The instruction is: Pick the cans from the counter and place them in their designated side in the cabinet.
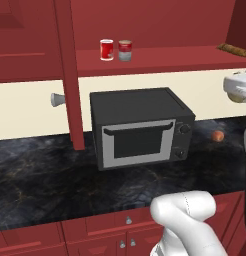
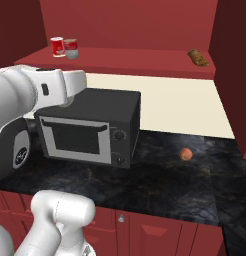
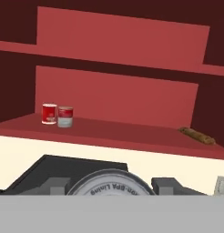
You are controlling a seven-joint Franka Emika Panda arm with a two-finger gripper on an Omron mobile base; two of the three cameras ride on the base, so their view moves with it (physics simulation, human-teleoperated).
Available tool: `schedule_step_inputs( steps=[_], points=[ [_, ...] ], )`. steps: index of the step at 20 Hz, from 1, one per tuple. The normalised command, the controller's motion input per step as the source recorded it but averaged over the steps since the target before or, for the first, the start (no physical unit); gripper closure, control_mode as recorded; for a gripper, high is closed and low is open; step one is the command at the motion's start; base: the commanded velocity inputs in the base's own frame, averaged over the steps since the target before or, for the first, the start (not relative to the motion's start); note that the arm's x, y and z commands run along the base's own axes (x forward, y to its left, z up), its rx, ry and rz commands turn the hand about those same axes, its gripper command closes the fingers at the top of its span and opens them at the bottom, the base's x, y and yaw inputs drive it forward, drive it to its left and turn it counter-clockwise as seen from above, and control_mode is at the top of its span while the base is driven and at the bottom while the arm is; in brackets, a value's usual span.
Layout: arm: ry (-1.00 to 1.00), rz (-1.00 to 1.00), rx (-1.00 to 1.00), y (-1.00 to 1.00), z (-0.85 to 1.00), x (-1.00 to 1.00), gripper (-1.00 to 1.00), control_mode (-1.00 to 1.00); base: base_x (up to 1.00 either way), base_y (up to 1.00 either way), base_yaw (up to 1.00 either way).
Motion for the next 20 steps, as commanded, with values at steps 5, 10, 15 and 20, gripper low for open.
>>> schedule_step_inputs(
  steps=[5, 10, 15, 20],
  points=[
    [-0.01, 0.04, 0.00, 0.14, 0.14, 0.26, 1.00, -1.00, 0.00, 0.00, 0.00],
    [-0.02, 0.05, 0.00, 0.14, 0.03, 0.22, 1.00, -1.00, 0.00, 0.00, 0.00],
    [-0.03, 0.06, -0.01, 0.16, 0.00, 0.23, 1.00, -1.00, 0.00, 0.00, 0.00],
    [-0.02, 0.05, -0.01, 0.16, 0.01, 0.29, 1.00, -1.00, 0.00, 0.00, 0.00]
  ],
)
